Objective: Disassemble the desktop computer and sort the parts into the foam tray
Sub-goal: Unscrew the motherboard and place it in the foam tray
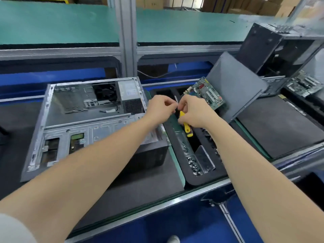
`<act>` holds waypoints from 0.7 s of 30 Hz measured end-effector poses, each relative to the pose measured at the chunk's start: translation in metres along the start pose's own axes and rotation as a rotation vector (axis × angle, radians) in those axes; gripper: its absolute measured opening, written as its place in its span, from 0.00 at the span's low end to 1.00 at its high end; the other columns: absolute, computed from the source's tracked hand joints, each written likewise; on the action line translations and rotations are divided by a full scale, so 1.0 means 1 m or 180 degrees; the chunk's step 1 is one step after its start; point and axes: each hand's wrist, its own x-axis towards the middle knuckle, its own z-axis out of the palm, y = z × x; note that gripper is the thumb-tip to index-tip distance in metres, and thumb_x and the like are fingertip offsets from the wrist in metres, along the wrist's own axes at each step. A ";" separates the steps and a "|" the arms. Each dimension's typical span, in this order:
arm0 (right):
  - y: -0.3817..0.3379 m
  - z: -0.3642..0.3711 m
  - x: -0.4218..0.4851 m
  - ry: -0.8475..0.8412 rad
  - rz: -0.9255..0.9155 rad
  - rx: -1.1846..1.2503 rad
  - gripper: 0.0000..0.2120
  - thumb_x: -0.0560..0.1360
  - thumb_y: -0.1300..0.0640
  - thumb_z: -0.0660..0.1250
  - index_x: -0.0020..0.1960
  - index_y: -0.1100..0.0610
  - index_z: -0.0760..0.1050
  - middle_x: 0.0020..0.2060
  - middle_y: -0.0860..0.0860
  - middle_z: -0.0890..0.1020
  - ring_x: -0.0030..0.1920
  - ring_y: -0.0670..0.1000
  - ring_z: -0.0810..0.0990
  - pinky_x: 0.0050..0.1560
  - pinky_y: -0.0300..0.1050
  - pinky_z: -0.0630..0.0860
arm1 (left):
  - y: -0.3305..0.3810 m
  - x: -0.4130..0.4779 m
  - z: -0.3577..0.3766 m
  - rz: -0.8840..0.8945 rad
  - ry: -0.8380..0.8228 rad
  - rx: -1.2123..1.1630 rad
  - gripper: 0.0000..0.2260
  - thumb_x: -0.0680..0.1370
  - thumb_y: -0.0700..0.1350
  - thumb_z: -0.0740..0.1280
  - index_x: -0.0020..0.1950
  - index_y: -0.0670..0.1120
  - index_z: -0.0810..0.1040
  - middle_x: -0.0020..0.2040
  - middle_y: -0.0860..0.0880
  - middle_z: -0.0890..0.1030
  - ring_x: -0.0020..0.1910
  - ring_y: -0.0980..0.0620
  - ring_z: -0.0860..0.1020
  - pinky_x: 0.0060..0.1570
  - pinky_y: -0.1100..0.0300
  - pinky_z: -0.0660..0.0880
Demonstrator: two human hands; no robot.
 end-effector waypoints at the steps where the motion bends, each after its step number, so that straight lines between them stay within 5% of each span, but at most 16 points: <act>1: 0.018 0.002 0.000 -0.0032 0.0071 0.0004 0.18 0.66 0.62 0.78 0.51 0.55 0.74 0.42 0.49 0.79 0.41 0.50 0.77 0.33 0.44 0.70 | 0.006 0.000 0.020 -0.0042 -0.0084 0.0006 0.05 0.78 0.47 0.71 0.45 0.52 0.87 0.39 0.52 0.86 0.42 0.50 0.85 0.44 0.52 0.83; 7: 0.105 0.028 0.002 -0.0282 0.0423 0.0219 0.12 0.69 0.62 0.75 0.47 0.54 0.74 0.43 0.53 0.81 0.41 0.55 0.80 0.39 0.49 0.78 | -0.005 -0.009 0.110 -0.0441 -0.0471 0.0358 0.06 0.79 0.45 0.70 0.47 0.49 0.87 0.43 0.51 0.86 0.46 0.49 0.83 0.45 0.57 0.77; 11: 0.141 0.051 0.000 -0.0690 0.0397 0.0129 0.11 0.70 0.63 0.74 0.48 0.55 0.76 0.39 0.48 0.78 0.37 0.50 0.77 0.29 0.39 0.67 | -0.024 -0.014 0.142 -0.0645 -0.0733 0.0826 0.06 0.75 0.40 0.71 0.45 0.46 0.88 0.42 0.49 0.87 0.43 0.52 0.81 0.49 0.56 0.79; 17: 0.170 0.077 -0.005 -0.0871 0.0466 0.0169 0.10 0.71 0.67 0.72 0.48 0.54 0.77 0.39 0.44 0.77 0.41 0.50 0.77 0.32 0.36 0.68 | -0.051 -0.018 0.165 -0.0794 -0.1195 0.1376 0.08 0.73 0.44 0.78 0.37 0.55 0.83 0.42 0.53 0.85 0.47 0.49 0.83 0.52 0.53 0.81; 21: 0.175 0.077 0.000 -0.0899 0.0535 0.0155 0.13 0.71 0.68 0.71 0.51 0.53 0.75 0.43 0.47 0.79 0.43 0.51 0.77 0.33 0.38 0.70 | -0.059 -0.018 0.166 -0.0860 -0.1392 0.1515 0.10 0.69 0.45 0.82 0.47 0.53 0.87 0.44 0.54 0.85 0.49 0.51 0.82 0.53 0.53 0.81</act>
